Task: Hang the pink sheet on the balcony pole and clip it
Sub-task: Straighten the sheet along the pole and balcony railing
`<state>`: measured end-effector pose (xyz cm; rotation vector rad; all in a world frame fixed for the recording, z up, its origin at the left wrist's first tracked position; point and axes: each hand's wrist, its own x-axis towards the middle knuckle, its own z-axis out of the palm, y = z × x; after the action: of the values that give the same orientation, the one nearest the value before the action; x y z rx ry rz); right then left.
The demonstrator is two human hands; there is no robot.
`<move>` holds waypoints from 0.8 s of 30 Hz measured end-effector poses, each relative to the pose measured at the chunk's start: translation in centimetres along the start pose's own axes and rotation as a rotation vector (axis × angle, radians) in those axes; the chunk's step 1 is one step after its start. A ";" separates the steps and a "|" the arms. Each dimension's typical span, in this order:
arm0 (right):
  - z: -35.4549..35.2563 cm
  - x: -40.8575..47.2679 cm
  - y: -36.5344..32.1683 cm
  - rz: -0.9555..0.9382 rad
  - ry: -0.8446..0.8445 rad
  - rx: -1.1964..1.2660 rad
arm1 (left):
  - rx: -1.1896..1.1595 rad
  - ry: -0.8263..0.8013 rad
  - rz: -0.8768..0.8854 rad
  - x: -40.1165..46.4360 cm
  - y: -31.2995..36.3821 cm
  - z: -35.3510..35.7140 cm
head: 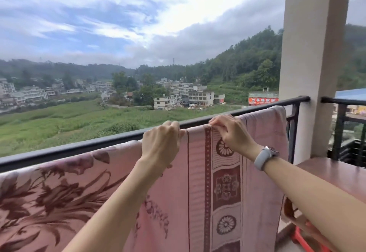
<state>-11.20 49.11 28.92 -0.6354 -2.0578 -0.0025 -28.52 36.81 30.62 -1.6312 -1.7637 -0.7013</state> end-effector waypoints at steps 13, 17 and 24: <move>-4.7 0.2 12.1 -0.024 -0.091 -0.176 | 0.049 -0.039 -0.015 4.9 9.0 6.1; -3.9 0.3 14.0 -0.032 0.026 -0.089 | 0.073 0.022 0.026 6.5 11.1 8.5; -7.4 3.9 16.8 -0.036 0.138 0.024 | -0.094 0.086 0.011 9.8 14.2 10.3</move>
<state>0.40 63.49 31.97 -0.5674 -1.9333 -0.0411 -15.73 52.30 30.72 -1.6462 -1.6825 -0.8482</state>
